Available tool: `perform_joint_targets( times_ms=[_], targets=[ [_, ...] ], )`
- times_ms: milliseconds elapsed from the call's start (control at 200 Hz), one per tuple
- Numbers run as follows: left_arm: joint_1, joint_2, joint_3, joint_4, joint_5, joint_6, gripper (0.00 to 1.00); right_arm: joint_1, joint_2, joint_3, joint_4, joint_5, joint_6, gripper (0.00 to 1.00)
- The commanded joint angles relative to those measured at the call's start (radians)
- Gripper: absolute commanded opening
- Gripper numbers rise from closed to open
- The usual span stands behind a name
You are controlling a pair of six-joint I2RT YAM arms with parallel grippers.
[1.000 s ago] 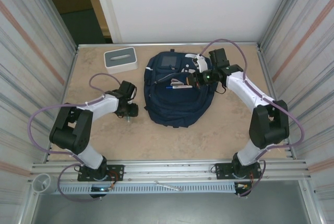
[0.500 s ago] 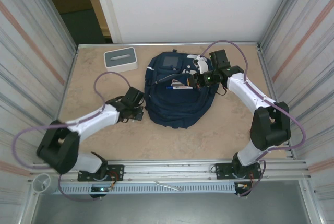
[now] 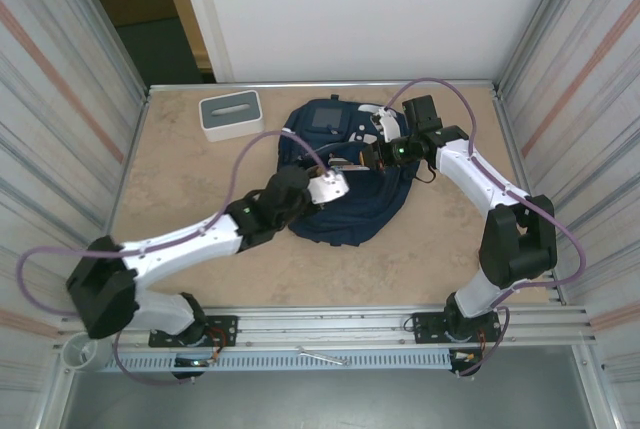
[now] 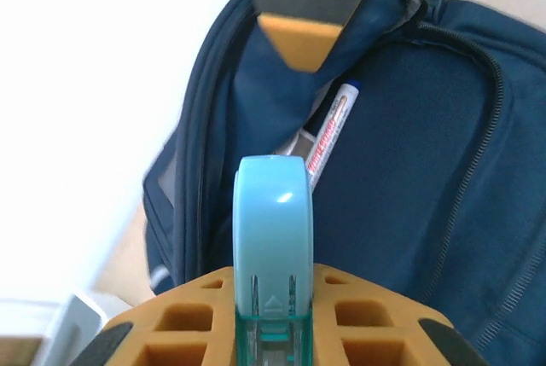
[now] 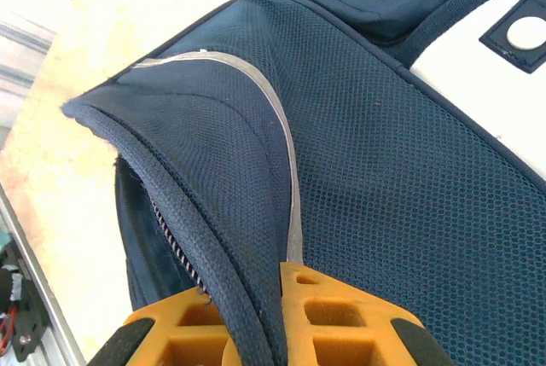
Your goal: Pack the student bag
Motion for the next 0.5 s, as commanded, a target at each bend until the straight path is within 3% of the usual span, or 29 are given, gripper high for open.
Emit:
perform_joint_targets(
  times_ms=[0, 120, 245, 356, 496],
  targets=[
    [0.003, 0.126, 0.099, 0.069, -0.046, 0.311, 0.08, -0.020, -0.026, 0.033, -0.029, -0.025, -0.010, 0.04],
    [0.036, 0.280, 0.222, -0.005, -0.034, 0.373, 0.17, -0.023, -0.014, 0.037, -0.030, -0.029, -0.011, 0.04],
    [0.060, 0.350, 0.288, -0.007, -0.096, 0.337, 0.47, -0.023, -0.018, 0.033, -0.031, -0.028, -0.007, 0.04],
    [0.054, 0.287, 0.253, -0.016, -0.100, 0.240, 0.57, -0.025, -0.019, 0.033, -0.033, -0.017, -0.013, 0.04],
    [0.054, 0.112, 0.132, -0.045, 0.061, 0.030, 0.65, -0.023, -0.011, 0.028, -0.025, -0.015, -0.009, 0.04]
  ],
)
